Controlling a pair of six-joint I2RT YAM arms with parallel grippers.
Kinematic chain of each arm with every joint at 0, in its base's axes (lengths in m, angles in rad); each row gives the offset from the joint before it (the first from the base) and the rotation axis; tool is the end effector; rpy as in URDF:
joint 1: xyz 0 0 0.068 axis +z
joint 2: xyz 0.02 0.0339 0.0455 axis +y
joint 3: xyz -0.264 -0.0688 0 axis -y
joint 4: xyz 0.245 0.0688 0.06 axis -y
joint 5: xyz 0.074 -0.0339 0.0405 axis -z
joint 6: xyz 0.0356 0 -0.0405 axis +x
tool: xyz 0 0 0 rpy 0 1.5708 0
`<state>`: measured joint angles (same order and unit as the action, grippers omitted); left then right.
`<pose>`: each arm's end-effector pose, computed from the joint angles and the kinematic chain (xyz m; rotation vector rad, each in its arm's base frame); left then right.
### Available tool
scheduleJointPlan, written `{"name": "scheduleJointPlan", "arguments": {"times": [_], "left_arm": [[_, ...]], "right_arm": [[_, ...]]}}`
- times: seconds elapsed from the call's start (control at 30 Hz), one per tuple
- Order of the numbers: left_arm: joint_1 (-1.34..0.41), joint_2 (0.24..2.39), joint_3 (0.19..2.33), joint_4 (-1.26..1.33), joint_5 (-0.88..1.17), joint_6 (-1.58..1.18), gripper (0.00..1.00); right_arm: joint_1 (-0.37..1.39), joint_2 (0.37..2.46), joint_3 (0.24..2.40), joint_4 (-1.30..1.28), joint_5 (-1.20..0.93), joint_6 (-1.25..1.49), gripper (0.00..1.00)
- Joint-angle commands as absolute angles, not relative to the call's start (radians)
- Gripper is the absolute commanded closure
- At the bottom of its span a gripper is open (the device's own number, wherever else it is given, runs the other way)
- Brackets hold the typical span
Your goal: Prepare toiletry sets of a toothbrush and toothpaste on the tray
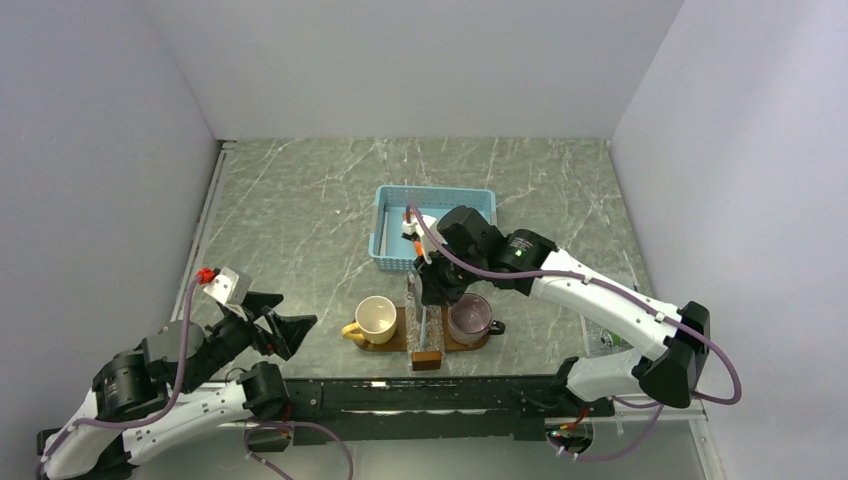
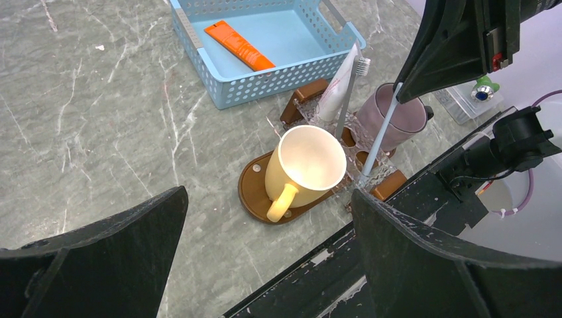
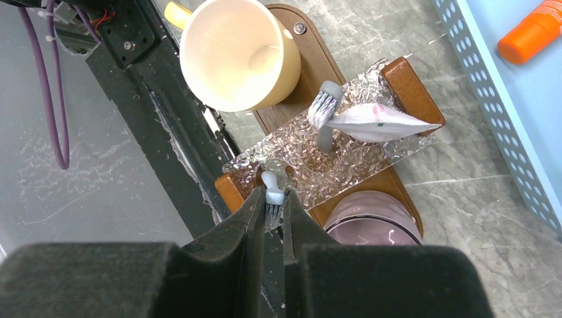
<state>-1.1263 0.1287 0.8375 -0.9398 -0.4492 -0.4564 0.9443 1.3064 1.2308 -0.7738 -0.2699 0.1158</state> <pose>0.0176 -0.0009 0.3281 0.2855 1.8162 -0.7288 0.1514 0.2254 0.3283 -1.1414 2.2728 0.7819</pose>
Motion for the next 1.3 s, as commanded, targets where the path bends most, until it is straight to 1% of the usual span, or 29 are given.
{"name": "scheduleJointPlan", "arguments": {"times": [0.0, 0.33, 0.53, 0.97, 1.1, 1.27], "left_arm": [[-1.127, 0.147, 0.833, -0.904, -0.449, -0.443, 0.01], [-1.127, 0.153, 0.833, -0.907, -0.451, -0.445, 0.01], [-1.127, 0.148, 0.833, -0.904, -0.45, -0.445, 0.01], [-1.127, 0.156, 0.834, -0.905, -0.448, -0.445, 0.01], [-1.127, 0.157, 0.834, -0.904, -0.448, -0.445, 0.01], [-1.127, 0.161, 0.834, -0.904, -0.447, -0.445, 0.01]], "right_arm": [[0.948, 1.312, 1.23, -0.764, -0.247, 0.116, 0.9], [0.947, 1.307, 1.226, -0.757, -0.228, 0.122, 0.79], [0.946, 1.302, 1.221, -0.743, -0.215, 0.131, 0.75], [0.946, 1.287, 1.212, -0.714, -0.184, 0.148, 0.71], [0.945, 1.28, 1.21, -0.706, -0.165, 0.156, 0.66], [0.943, 1.275, 1.218, -0.706, -0.14, 0.159, 0.64]]}}
